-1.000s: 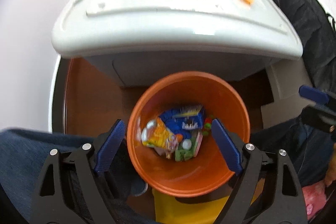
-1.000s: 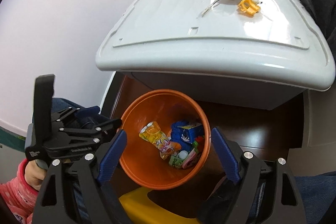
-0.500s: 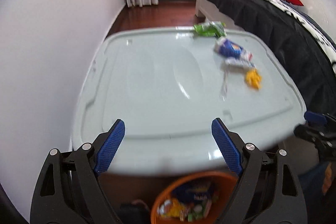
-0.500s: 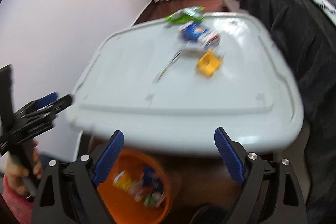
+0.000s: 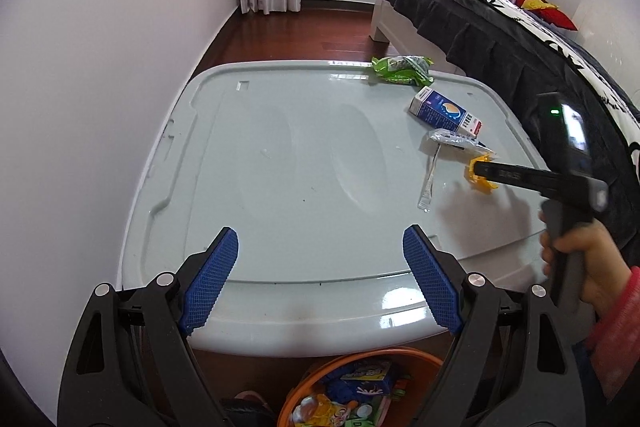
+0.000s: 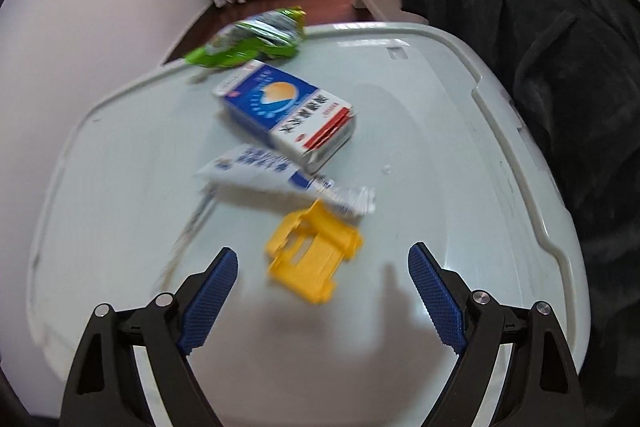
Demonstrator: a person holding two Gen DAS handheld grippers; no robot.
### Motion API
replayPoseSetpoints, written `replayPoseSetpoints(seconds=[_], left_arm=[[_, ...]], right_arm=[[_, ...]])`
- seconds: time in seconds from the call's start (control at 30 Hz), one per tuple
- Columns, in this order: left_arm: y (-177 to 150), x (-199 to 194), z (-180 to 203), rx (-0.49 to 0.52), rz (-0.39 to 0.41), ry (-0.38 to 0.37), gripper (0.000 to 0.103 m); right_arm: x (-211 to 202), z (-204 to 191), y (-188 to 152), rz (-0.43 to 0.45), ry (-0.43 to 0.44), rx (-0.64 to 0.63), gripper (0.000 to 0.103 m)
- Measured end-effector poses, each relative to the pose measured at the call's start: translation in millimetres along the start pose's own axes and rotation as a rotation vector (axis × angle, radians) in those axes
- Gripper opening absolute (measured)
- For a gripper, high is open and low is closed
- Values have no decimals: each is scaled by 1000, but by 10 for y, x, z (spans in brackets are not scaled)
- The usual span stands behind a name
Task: Collect trash
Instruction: 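Grasp the yellow plastic piece on the lid with the right tool, then grasp the white wrapper with the left tool while the right tool holds the yellow piece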
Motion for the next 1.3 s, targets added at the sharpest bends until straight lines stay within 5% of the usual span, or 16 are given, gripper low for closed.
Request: replayPoseSetpoints(seconds=[0.23, 0.33, 0.83, 1.17, 1.3], left_arm=[[-7, 14, -48, -26, -9, -9, 83], [-11, 10, -49, -22, -8, -2, 83], [-47, 81, -67, -17, -23, 4, 82], [148, 673, 558, -10, -67, -305, 82], [392, 1240, 762, -81, -123, -332, 82]], right_arm=[[203, -42, 61, -34, -68, -23, 67], [171, -35, 64, -39, -63, -19, 47], [-509, 212, 15, -3, 123, 54, 44], [-1384, 650, -189, 135, 250, 22, 44], [-1489, 799, -280, 166, 290, 36, 44]])
Point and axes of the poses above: each gripper's, at about its wrist camera, not at the fingertips, and x roughly the way its jaws point, z to its right, y to its top, the point moved 6 cm from there along x, roughly the way its jaws point, and after that the axes turned 15 degrees about -y, right-handed, at the moved point
